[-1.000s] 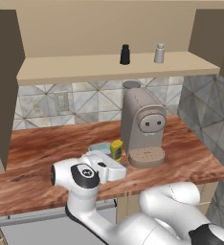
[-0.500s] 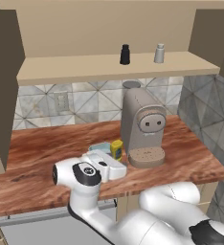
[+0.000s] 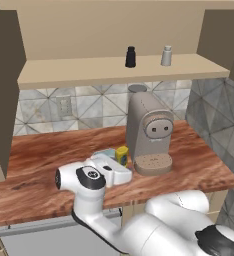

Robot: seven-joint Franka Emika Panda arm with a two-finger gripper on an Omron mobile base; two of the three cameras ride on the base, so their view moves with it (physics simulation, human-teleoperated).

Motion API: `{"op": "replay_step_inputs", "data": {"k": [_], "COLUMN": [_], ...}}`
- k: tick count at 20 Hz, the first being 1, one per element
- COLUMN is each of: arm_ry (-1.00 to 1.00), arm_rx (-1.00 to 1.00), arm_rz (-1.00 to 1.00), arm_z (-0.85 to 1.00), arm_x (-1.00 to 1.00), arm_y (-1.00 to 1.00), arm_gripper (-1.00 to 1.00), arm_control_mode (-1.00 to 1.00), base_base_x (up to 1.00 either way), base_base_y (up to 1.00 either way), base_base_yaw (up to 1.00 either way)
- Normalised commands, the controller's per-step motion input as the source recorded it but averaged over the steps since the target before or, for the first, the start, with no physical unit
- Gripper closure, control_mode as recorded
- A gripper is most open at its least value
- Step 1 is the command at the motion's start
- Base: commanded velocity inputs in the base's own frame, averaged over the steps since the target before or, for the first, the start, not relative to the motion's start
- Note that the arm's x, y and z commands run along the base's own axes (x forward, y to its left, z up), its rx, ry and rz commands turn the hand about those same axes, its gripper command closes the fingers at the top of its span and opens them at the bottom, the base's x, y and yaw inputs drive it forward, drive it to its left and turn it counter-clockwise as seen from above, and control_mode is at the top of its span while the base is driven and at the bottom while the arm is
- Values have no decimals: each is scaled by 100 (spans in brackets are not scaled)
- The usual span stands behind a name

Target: There are various items on the counter. Only move the condiments/shakers into the cabinet.

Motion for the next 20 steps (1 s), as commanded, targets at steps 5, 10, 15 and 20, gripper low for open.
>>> {"op": "replay_step_inputs", "data": {"k": [5, 10, 15, 20], "arm_ry": [0, 0, 0, 0], "arm_rx": [0, 2, 0, 0], "arm_rz": [3, 5, 5, 3], "arm_z": [-1, -1, -3, -5], "arm_x": [6, 3, 0, 7], "arm_y": [-19, -32, -8, 0], "arm_gripper": [-100, -100, -100, -100], "arm_control_mode": [-100, -100, -100, -100], "base_base_x": [0, 0, 0, 0], "base_base_y": [0, 0, 0, 0], "base_base_yaw": [0, 0, 0, 0]}}
